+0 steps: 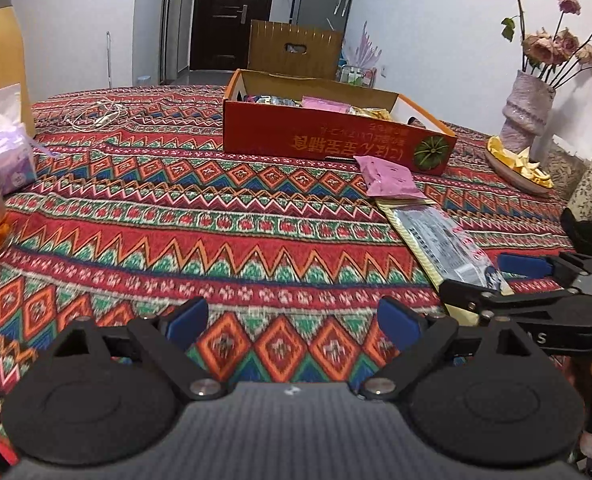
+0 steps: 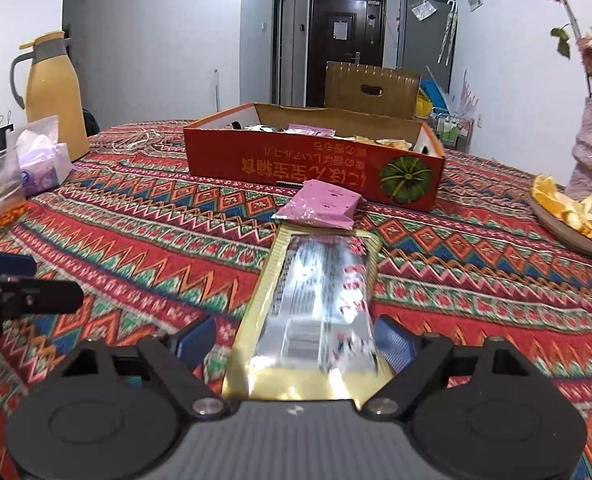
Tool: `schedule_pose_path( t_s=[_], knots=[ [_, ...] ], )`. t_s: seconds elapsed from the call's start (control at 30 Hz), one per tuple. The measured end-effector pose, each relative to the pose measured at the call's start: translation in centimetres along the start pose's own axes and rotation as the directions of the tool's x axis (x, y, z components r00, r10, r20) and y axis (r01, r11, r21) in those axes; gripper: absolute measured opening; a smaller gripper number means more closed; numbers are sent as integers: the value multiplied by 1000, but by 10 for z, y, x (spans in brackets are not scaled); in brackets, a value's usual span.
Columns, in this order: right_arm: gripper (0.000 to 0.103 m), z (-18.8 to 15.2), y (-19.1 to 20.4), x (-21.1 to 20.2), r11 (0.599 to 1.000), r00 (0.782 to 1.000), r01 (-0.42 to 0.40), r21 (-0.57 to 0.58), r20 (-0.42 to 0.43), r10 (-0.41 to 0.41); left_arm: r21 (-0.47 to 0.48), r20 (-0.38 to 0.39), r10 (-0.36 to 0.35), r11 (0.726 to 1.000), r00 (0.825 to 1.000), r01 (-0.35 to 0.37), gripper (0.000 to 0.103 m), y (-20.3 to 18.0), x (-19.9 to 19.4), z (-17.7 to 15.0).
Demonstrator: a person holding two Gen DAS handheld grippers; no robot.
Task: Organize snacks
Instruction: 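Grasp a silver-and-gold packet with the right tool while the left tool grasps a pink packet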
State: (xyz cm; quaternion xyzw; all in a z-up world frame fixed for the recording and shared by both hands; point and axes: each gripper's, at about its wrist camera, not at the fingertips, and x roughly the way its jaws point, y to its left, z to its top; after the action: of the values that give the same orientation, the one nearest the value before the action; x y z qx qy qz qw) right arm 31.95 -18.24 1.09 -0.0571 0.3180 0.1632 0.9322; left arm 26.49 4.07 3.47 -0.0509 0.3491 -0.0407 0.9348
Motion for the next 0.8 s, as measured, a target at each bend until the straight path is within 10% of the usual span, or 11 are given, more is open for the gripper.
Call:
schedule_pose_path(
  t_s=[0.23, 0.37, 0.8],
  knots=[
    [76, 11, -8, 33, 1000, 999, -1, -12, -36, 1, 22, -15, 4, 1000, 1000, -4, 93, -10, 28, 21],
    [54, 11, -27, 30, 1000, 999, 20, 20, -35, -20, 50, -25, -3, 999, 1000, 5, 93, -27, 50, 38],
    [49, 10, -134, 25, 971, 985, 173, 163, -29, -170, 120, -61, -84, 989, 995, 91, 90, -111, 158, 110]
  ],
)
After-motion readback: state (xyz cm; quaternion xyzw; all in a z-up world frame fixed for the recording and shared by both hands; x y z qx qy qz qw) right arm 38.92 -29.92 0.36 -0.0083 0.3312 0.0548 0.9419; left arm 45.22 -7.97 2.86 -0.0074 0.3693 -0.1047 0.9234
